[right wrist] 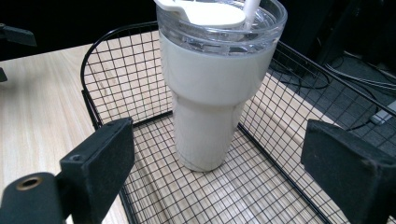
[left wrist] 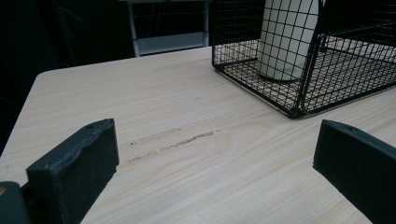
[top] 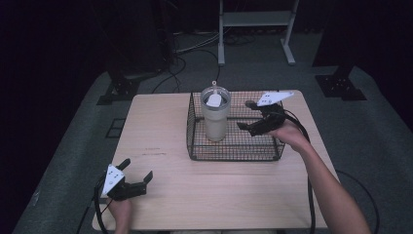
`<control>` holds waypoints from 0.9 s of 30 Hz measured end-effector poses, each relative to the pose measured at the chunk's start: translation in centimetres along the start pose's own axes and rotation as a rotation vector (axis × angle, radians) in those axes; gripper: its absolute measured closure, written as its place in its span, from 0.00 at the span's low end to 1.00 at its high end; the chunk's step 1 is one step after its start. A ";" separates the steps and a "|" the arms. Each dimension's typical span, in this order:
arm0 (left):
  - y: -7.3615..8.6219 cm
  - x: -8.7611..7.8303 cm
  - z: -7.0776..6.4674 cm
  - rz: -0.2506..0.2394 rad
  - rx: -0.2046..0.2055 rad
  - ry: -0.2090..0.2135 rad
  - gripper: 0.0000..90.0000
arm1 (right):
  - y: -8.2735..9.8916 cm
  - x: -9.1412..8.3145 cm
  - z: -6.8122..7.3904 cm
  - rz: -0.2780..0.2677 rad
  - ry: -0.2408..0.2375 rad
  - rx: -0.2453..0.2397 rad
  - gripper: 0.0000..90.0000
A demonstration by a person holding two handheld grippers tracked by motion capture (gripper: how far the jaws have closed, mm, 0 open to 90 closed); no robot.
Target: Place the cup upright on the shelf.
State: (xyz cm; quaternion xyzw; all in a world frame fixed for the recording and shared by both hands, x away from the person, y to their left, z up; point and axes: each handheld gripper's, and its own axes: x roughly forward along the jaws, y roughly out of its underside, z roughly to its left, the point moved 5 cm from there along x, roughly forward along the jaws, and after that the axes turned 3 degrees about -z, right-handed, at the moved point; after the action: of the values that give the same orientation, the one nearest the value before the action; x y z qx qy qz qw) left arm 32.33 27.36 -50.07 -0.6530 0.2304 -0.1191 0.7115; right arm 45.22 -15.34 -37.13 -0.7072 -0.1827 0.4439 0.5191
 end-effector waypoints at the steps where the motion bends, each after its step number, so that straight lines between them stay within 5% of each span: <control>1: 0.0 0.0 0.0 0.001 0.001 0.000 0.00 | 0.1 -0.1 0.0 -0.002 0.002 0.000 0.10; 27: 0.0 0.1 0.0 0.004 0.006 -0.001 0.00 | 1.8 -3.6 2.0 -0.014 -0.020 -0.007 0.10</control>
State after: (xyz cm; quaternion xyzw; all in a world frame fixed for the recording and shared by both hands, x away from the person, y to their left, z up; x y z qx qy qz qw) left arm 32.35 27.30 -50.10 -0.6506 0.2309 -0.1179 0.7138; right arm 41.26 -17.49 -37.27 -0.7032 -0.1945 0.4468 0.5177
